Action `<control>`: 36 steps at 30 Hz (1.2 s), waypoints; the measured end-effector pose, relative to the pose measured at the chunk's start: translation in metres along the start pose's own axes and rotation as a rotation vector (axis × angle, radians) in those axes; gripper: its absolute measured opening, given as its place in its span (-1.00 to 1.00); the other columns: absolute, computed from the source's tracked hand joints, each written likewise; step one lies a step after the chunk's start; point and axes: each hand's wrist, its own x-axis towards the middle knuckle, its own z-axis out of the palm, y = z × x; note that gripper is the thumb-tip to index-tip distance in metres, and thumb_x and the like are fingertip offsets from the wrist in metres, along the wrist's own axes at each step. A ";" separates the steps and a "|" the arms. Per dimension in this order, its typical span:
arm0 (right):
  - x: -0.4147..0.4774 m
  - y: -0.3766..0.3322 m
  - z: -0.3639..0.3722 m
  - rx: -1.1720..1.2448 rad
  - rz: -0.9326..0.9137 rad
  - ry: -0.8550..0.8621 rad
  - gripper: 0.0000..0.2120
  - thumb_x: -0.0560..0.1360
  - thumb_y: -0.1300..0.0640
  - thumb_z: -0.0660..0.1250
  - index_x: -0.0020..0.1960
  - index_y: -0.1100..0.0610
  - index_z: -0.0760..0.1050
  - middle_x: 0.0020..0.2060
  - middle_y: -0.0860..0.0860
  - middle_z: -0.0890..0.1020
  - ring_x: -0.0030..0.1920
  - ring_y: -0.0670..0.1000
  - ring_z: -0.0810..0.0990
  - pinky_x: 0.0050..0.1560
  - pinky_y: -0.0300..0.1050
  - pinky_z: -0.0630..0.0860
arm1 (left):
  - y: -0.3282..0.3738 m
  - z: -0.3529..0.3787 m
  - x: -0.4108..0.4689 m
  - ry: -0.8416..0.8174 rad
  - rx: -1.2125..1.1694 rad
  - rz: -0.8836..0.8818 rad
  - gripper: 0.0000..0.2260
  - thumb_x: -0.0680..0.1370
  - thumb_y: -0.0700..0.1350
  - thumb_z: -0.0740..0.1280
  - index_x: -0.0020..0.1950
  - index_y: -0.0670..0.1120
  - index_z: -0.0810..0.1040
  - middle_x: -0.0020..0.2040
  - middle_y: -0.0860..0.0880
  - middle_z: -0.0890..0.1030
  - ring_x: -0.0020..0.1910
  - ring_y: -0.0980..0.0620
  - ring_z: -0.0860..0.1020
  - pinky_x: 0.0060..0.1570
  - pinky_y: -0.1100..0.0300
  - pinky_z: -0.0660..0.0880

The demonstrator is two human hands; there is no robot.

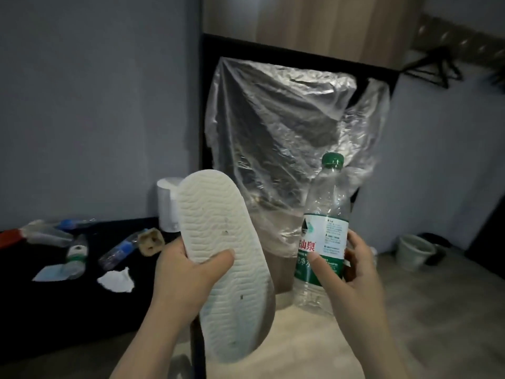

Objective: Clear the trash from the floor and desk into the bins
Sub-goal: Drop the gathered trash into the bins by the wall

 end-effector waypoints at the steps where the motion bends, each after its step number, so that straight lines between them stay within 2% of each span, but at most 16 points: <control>1: 0.006 0.004 -0.011 -0.011 0.006 0.031 -0.46 0.38 0.09 0.49 0.19 -0.34 0.36 -0.02 -0.32 0.63 -0.02 -0.24 0.63 -0.11 -0.24 0.57 | -0.004 0.016 0.006 -0.034 -0.003 -0.007 -0.76 0.34 -0.37 0.49 -0.30 -0.02 0.67 -0.29 0.14 0.70 -0.31 0.20 0.66 -0.46 0.41 0.49; 4: 0.024 0.018 -0.036 -0.045 0.035 0.124 -0.47 0.35 0.03 0.49 0.17 -0.36 0.35 0.00 -0.34 0.62 -0.01 -0.25 0.62 -0.14 -0.26 0.56 | -0.015 0.059 0.029 -0.135 -0.034 -0.022 -0.74 0.29 -0.30 0.54 -0.30 0.09 0.69 -0.29 0.10 0.70 -0.33 0.16 0.66 -0.46 0.36 0.51; 7: 0.044 0.031 -0.051 -0.106 0.049 0.235 -0.42 0.32 -0.03 0.48 0.24 -0.33 0.34 -0.01 -0.40 0.59 -0.01 -0.31 0.59 -0.15 -0.33 0.52 | -0.030 0.096 0.058 -0.209 -0.051 -0.044 -0.77 0.16 -0.16 0.45 -0.29 0.16 0.68 -0.31 0.11 0.70 -0.34 0.16 0.66 -0.46 0.35 0.51; 10: 0.069 0.042 -0.057 -0.179 0.048 0.320 -0.40 0.33 -0.05 0.46 0.29 -0.29 0.31 -0.01 -0.47 0.55 0.00 -0.37 0.55 -0.22 -0.41 0.50 | -0.052 0.128 0.094 -0.280 -0.066 -0.088 -0.85 0.13 -0.13 0.46 -0.34 0.04 0.68 -0.34 0.12 0.69 -0.37 0.18 0.65 -0.50 0.39 0.48; 13: 0.099 0.050 -0.055 -0.228 0.060 0.396 -0.42 0.32 -0.06 0.46 0.27 -0.31 0.32 -0.01 -0.48 0.54 0.01 -0.37 0.54 -0.16 -0.38 0.48 | -0.067 0.157 0.132 -0.380 -0.116 -0.117 -0.86 0.16 -0.21 0.49 -0.36 0.00 0.69 -0.37 0.09 0.68 -0.40 0.17 0.64 -0.50 0.38 0.47; 15: 0.117 0.055 -0.053 -0.253 0.075 0.435 -0.42 0.31 -0.06 0.46 0.26 -0.33 0.32 0.00 -0.46 0.56 0.02 -0.35 0.55 -0.12 -0.36 0.49 | -0.077 0.174 0.156 -0.437 -0.110 -0.131 -0.86 0.22 -0.30 0.54 -0.38 -0.09 0.66 -0.38 0.06 0.68 -0.41 0.16 0.64 -0.51 0.36 0.48; 19: 0.147 0.074 -0.055 -0.279 0.103 0.505 -0.39 0.31 -0.06 0.47 0.29 -0.31 0.32 0.04 -0.31 0.60 0.06 -0.25 0.59 -0.04 -0.25 0.55 | -0.097 0.207 0.193 -0.535 -0.058 -0.124 -0.88 0.15 -0.17 0.43 -0.34 -0.06 0.67 -0.38 0.05 0.68 -0.41 0.16 0.64 -0.45 0.34 0.54; 22: 0.164 0.089 -0.063 -0.296 0.130 0.539 -0.38 0.32 -0.02 0.49 0.30 -0.30 0.32 0.06 -0.27 0.60 0.07 -0.22 0.59 0.00 -0.22 0.56 | -0.114 0.235 0.208 -0.584 -0.040 -0.140 -0.86 0.13 -0.16 0.41 -0.34 -0.12 0.65 -0.37 0.01 0.68 -0.39 0.12 0.65 -0.43 0.29 0.55; 26: 0.193 0.112 -0.090 -0.293 0.135 0.601 -0.36 0.32 -0.02 0.49 0.33 -0.24 0.34 0.08 -0.19 0.62 0.06 -0.19 0.62 0.03 -0.13 0.58 | -0.135 0.283 0.225 -0.627 -0.017 -0.130 -0.90 0.16 -0.17 0.45 -0.38 0.00 0.66 -0.40 0.13 0.66 -0.42 0.25 0.61 -0.47 0.41 0.49; 29: 0.219 0.131 -0.118 -0.291 0.138 0.631 -0.35 0.32 -0.02 0.50 0.34 -0.24 0.33 0.08 -0.19 0.61 0.06 -0.21 0.61 0.03 -0.15 0.58 | -0.149 0.329 0.233 -0.665 -0.005 -0.116 -0.88 0.23 -0.23 0.51 -0.36 -0.06 0.63 -0.37 0.15 0.67 -0.40 0.27 0.61 -0.48 0.46 0.45; 31: 0.240 0.142 -0.143 -0.285 0.133 0.658 -0.33 0.30 -0.05 0.50 0.34 -0.25 0.32 0.08 -0.22 0.61 0.08 -0.21 0.60 0.06 -0.15 0.56 | -0.155 0.365 0.237 -0.668 0.012 -0.112 -0.89 0.17 -0.13 0.46 -0.33 -0.04 0.64 -0.37 0.16 0.67 -0.41 0.29 0.60 -0.48 0.46 0.44; 33: 0.261 0.152 -0.172 -0.269 0.127 0.688 -0.35 0.31 -0.06 0.50 0.33 -0.28 0.32 0.06 -0.28 0.60 0.09 -0.24 0.58 0.06 -0.18 0.54 | -0.158 0.405 0.242 -0.692 0.040 -0.087 -0.82 0.16 -0.08 0.42 -0.27 0.08 0.65 -0.37 0.16 0.67 -0.41 0.28 0.59 -0.43 0.40 0.48; 36: 0.295 0.165 -0.218 -0.241 0.129 0.709 -0.38 0.33 -0.03 0.50 0.28 -0.34 0.31 -0.01 -0.42 0.58 0.06 -0.30 0.57 -0.03 -0.29 0.53 | -0.157 0.462 0.249 -0.736 0.079 -0.047 -0.78 0.17 -0.03 0.42 -0.22 0.18 0.62 -0.35 0.16 0.67 -0.39 0.29 0.59 -0.38 0.35 0.48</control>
